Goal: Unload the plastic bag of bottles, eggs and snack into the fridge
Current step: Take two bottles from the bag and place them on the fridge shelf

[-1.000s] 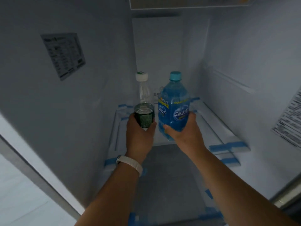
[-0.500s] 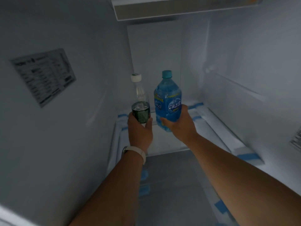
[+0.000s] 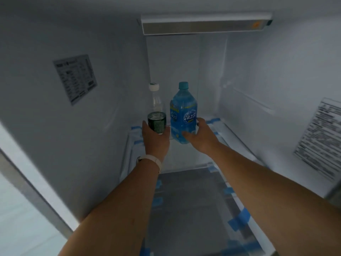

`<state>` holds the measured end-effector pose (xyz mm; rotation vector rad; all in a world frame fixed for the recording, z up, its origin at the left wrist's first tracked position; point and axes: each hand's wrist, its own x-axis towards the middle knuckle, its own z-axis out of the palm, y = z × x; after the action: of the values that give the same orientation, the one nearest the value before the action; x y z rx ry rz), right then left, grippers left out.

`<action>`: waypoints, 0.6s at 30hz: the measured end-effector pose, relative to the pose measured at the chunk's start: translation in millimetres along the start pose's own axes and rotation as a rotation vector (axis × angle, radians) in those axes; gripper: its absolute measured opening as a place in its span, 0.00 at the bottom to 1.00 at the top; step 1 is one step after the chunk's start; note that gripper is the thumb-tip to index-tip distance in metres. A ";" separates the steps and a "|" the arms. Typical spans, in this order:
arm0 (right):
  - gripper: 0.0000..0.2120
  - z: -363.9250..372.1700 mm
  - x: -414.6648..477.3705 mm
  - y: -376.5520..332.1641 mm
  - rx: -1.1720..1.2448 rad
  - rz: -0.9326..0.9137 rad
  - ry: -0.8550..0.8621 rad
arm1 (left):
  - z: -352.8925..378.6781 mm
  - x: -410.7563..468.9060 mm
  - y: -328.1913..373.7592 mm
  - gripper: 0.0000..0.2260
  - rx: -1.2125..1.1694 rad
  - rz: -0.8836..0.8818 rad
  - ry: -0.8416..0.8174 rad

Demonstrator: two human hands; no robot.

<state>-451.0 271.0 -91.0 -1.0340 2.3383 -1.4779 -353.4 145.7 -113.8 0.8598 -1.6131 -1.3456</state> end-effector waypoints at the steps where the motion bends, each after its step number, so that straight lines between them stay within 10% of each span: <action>1: 0.28 -2.1 -7.3 -1.6 -0.026 -0.010 0.014 | -1.0 -7.0 4.6 0.34 -0.009 0.043 0.013; 8: 0.21 -4.5 -59.1 -7.8 -0.201 -0.108 -0.020 | -24.4 -46.3 1.4 0.14 0.086 0.116 -0.048; 18: 0.26 -6.7 -133.9 -7.9 -0.683 -0.282 -0.150 | -77.2 -125.7 -17.2 0.21 0.503 0.346 -0.276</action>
<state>-351.8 359.9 -107.7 -1.6139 2.7207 -0.6061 -231.9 224.0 -147.6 0.6477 -2.2537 -0.8509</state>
